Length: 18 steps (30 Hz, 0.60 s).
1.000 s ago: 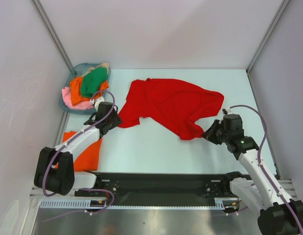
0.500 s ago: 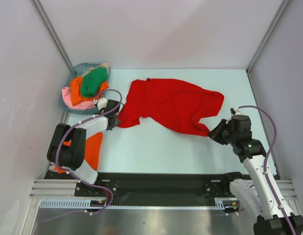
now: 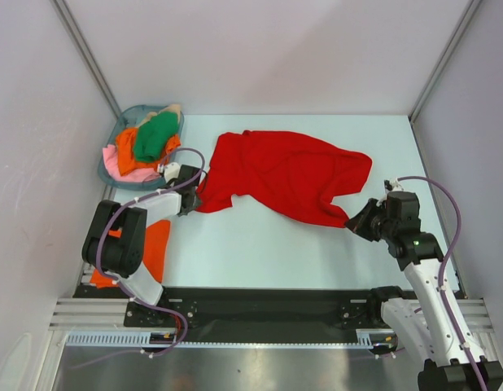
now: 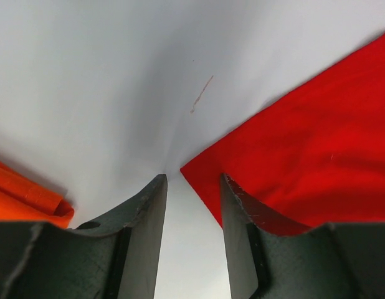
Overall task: Fold and stack the t-shirts
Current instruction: Flatten the tshirt out
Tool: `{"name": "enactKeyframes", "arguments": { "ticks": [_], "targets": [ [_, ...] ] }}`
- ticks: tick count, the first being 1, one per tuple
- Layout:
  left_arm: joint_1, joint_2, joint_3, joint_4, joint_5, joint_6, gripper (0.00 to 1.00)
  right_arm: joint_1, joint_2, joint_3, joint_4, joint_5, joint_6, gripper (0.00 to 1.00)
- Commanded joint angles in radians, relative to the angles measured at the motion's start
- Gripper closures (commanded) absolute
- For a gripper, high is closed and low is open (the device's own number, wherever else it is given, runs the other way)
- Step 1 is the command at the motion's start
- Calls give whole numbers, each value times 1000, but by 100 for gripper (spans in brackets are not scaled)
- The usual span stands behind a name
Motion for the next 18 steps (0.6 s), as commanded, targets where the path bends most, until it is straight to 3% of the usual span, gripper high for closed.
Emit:
{"name": "enactKeyframes", "arguments": {
  "ticks": [1,8,18],
  "targets": [
    [-1,-30,29,42,0,12,55,-7,-17,31,8,-14,-18,100],
    [8,37,64,22,20,-4,53,-10,-18,28,9,-20,-22,100],
    [31,59,78,-27,25,-51,58,-23,-32,51,-8,-23,-22,100]
  ]
}}
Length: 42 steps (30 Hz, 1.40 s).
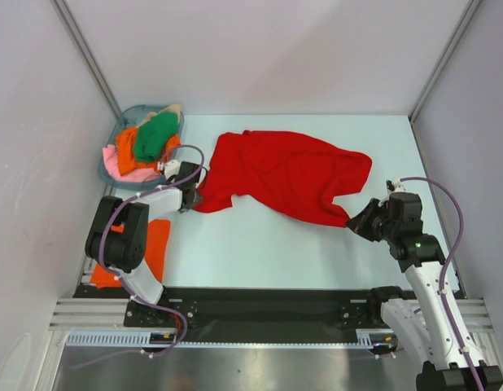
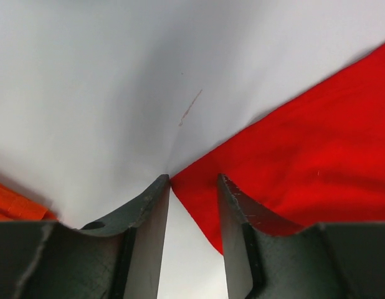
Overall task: Fold and stack the t-shirts
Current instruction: Flatten the tshirt out
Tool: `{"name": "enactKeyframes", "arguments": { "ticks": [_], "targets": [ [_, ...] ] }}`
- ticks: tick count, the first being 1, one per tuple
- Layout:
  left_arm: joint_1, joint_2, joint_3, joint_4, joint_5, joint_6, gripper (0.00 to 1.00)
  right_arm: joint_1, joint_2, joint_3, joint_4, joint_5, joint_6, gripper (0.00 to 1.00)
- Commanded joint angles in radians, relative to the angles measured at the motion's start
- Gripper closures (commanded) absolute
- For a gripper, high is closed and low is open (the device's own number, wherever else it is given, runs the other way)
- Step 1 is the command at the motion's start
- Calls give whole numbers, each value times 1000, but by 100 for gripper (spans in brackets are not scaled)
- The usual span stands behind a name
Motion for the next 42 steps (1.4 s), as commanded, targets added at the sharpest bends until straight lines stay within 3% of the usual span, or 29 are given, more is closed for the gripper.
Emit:
{"name": "enactKeyframes", "arguments": {
  "ticks": [1,6,14,15,17,19,20,25,29,35,42],
  "targets": [
    [21,20,36,-28,15,-30,59,-9,-11,54,-5,-13,-21,100],
    [34,39,47,-29,34,-36,67,-22,-18,66,-14,-22,-21,100],
    [36,17,20,-2,26,-47,68,-33,-12,84,-21,-23,-24,100],
    [35,11,18,0,20,-45,76,-33,-10,89,-23,-23,-24,100],
    [34,-7,16,3,6,-39,77,-38,-5,91,-23,-28,-22,100],
    [36,-10,23,1,-7,-15,96,-38,-7,91,-23,-31,-22,100],
    [38,-9,33,-3,-9,-12,100,-36,-4,89,-21,-34,-16,100],
    [31,-38,32,-3,25,10,99,-39,-2,106,-18,-36,-9,100],
    [-13,-122,55,-57,11,22,100,-50,24,162,-26,-13,-10,100],
    [-58,-381,114,-132,12,61,100,-73,94,334,-101,78,-44,100],
    [-67,-702,269,-83,72,255,100,-128,133,584,-113,208,-94,100]
  ]
}}
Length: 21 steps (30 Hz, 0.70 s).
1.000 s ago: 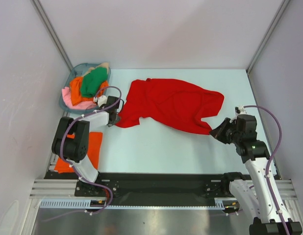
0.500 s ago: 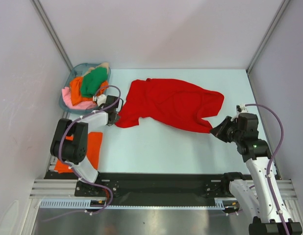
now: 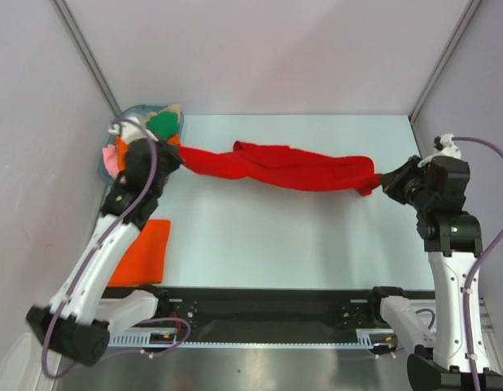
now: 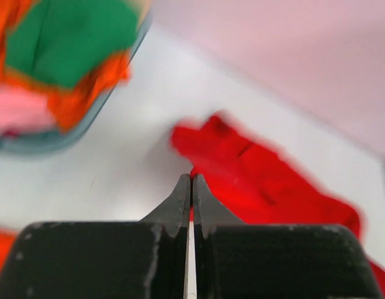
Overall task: Fold and stack the t-shirts
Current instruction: Flatten the tshirt out
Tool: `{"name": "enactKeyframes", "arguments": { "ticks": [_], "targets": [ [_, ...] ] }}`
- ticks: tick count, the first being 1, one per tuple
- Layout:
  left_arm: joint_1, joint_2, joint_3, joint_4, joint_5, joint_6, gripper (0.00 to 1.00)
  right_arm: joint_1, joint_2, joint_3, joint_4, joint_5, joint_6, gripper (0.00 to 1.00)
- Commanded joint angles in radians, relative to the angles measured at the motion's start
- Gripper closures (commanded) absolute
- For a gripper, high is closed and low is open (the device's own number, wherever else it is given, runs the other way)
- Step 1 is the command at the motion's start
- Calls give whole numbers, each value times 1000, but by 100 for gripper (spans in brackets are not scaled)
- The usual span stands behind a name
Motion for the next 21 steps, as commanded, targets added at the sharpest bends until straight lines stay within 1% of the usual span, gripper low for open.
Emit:
{"name": "enactKeyframes", "arguments": {
  "ticks": [1,2,3,4,5,9,10,11,12,13,14,15,16,18,19,21],
  "targets": [
    [-3,-148,96,120,97,161,100,-10,-1,176,1,105,-49,100],
    [-3,-208,114,153,130,202,100,-10,-1,216,3,125,-68,100],
    [-3,-236,134,184,161,218,100,-10,-3,250,4,164,-75,100],
    [-3,-256,186,193,210,232,100,-10,-6,321,7,182,-82,100],
    [-3,-289,218,195,228,249,100,-10,-6,357,21,204,-104,100],
    [-3,-323,397,187,296,270,100,-10,0,552,67,231,-162,100],
    [-3,-325,477,185,307,270,100,-10,3,590,73,238,-170,100],
    [-3,-322,519,185,325,272,100,-10,6,665,90,243,-179,100],
    [-3,-313,560,175,333,272,100,-10,10,699,95,252,-199,100],
    [-3,-307,645,167,339,269,100,-10,10,728,101,257,-208,100],
    [-3,-297,690,158,348,266,100,-8,8,779,116,267,-217,100],
    [-3,-270,735,132,353,266,100,-7,-6,793,129,271,-227,100],
    [-3,-256,828,115,359,267,100,-2,-16,802,142,275,-242,100],
    [-3,-218,925,54,370,272,100,7,-56,798,187,297,-256,100],
    [-3,-187,1000,41,376,276,100,22,-67,793,198,312,-265,100],
    [-3,-169,1039,37,380,278,100,34,-85,773,225,353,-270,100]
  ]
}}
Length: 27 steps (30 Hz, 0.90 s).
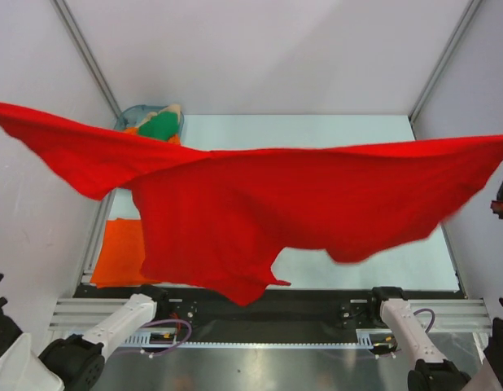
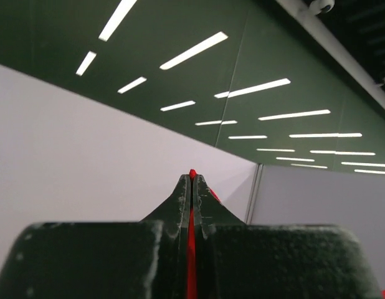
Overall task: Fold and stack the t-shirts
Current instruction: Flatten the tshirt out
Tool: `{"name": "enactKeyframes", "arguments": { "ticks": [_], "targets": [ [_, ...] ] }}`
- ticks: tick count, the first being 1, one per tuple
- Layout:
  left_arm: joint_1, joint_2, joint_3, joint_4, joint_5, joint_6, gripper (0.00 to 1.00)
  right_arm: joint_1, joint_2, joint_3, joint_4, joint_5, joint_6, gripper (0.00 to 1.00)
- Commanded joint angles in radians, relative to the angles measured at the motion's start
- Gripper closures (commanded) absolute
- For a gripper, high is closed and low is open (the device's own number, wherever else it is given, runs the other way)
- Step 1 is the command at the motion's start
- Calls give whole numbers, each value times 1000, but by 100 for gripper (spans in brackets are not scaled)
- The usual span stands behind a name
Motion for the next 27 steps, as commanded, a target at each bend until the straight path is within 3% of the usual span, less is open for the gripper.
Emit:
{"name": "enactKeyframes", "arguments": {
  "ticks": [1,6,11,15,19,23,25,27],
  "targets": [
    [-2,80,54,-50,25,31,100,56,-25,-46,82,102,-50,100],
    [-2,158,-41,44,4,56,100,118,-45,-224,180,171,-58,100],
    [0,330,-159,108,-18,126,100,129,-13,-521,344,250,-82,100],
    [0,518,-317,315,-30,186,100,105,61,-770,517,306,-67,100],
    [2,761,-455,551,-68,229,100,2,208,-1001,827,231,20,100],
    [2,1117,-311,650,-56,241,100,-57,474,-1104,1074,228,56,100],
    [6,1272,-134,616,-38,223,100,-66,652,-1118,1239,231,40,100],
    [5,1447,-40,624,-35,194,100,-89,775,-1060,1248,224,27,100]
  ]
}}
